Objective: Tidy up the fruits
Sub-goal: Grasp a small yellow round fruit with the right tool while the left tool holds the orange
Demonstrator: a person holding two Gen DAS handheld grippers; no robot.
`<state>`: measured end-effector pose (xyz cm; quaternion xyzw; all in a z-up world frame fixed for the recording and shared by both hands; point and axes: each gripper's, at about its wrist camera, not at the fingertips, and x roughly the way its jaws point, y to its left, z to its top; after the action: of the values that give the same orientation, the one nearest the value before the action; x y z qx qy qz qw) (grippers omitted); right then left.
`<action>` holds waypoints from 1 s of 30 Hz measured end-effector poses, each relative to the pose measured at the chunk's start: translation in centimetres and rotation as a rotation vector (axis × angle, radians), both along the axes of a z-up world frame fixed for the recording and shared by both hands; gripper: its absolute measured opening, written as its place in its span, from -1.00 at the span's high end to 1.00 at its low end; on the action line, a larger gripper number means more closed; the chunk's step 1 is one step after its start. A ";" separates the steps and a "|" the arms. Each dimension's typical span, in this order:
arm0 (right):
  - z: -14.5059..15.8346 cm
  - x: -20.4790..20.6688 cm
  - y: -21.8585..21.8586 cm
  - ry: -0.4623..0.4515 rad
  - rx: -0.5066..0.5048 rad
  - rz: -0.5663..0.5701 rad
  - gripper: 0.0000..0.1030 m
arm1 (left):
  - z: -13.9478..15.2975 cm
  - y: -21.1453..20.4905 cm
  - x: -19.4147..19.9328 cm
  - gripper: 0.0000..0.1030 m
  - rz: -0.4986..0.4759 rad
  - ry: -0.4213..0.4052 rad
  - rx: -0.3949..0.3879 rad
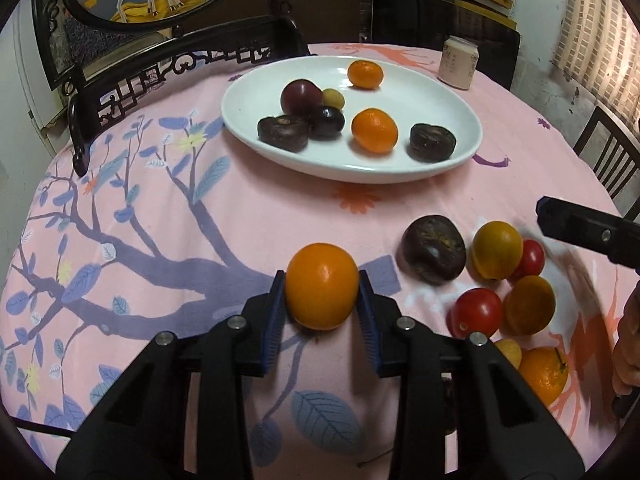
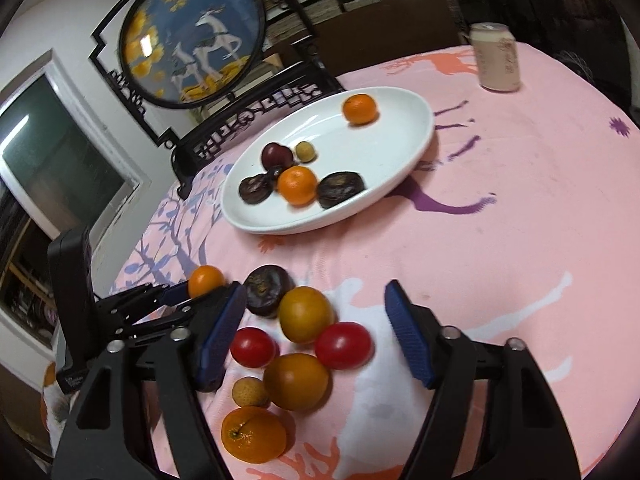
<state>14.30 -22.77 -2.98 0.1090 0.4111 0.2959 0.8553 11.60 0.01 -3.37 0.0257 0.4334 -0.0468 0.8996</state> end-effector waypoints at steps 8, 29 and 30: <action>-0.9 -1.3 2.9 -0.110 -0.197 0.078 0.08 | 0.0 0.0 0.1 0.33 -0.003 0.001 0.005; 0.1 -0.4 -0.5 -0.114 -0.138 -0.031 0.34 | 0.3 -0.1 -0.3 0.32 -0.007 -0.022 0.003; 0.3 -0.4 -0.9 -0.108 -0.113 -0.040 0.34 | 0.5 -0.2 -0.4 0.32 -0.009 -0.032 0.000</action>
<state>13.95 -23.69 -2.63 0.0528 0.3779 0.2604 0.8869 11.20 -0.16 -2.83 0.0285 0.4190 -0.0503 0.9061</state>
